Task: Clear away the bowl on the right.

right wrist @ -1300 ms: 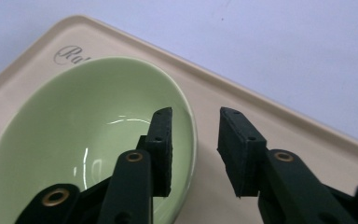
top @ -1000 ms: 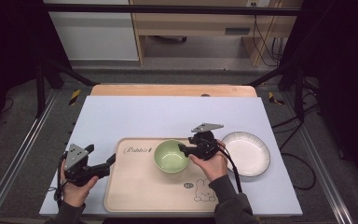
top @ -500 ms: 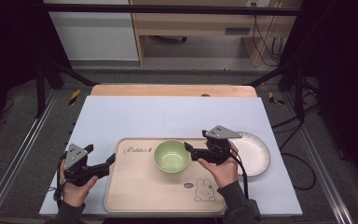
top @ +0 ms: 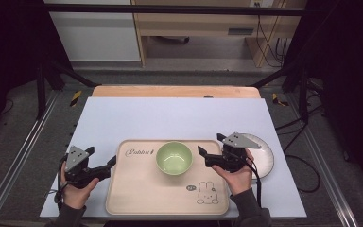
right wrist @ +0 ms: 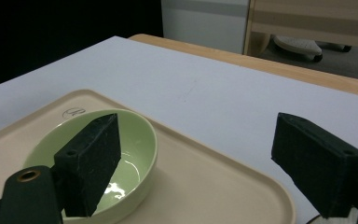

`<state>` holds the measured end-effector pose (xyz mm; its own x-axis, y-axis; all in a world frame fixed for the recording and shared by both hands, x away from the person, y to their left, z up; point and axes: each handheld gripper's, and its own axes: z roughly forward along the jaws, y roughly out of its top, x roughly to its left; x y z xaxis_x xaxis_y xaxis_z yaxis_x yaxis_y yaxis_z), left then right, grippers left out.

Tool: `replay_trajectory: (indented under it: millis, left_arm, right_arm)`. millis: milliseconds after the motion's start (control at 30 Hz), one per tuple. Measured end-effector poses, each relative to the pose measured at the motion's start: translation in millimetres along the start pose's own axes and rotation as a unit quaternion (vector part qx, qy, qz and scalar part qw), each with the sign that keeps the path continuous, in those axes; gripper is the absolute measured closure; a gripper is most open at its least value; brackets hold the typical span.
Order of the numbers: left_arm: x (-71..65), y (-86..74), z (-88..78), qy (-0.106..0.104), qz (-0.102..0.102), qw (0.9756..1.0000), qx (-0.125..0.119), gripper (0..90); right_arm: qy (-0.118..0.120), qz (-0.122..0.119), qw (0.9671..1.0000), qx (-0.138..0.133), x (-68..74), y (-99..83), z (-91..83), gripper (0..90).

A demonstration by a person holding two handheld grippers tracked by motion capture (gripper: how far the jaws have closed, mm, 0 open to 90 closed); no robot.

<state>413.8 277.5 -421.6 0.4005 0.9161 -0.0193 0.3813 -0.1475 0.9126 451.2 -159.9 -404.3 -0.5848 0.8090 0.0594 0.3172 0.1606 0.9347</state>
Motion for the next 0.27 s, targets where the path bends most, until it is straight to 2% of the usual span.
replay_trajectory:
  millis: [267]
  left_arm:
    - [1.6,-2.3,1.6,0.002,-0.001,1.0,0.002,11.6]
  right_arm:
    - [-0.016,-0.004,0.9999,-0.002,-6.0,-10.0,-7.9,14.8]
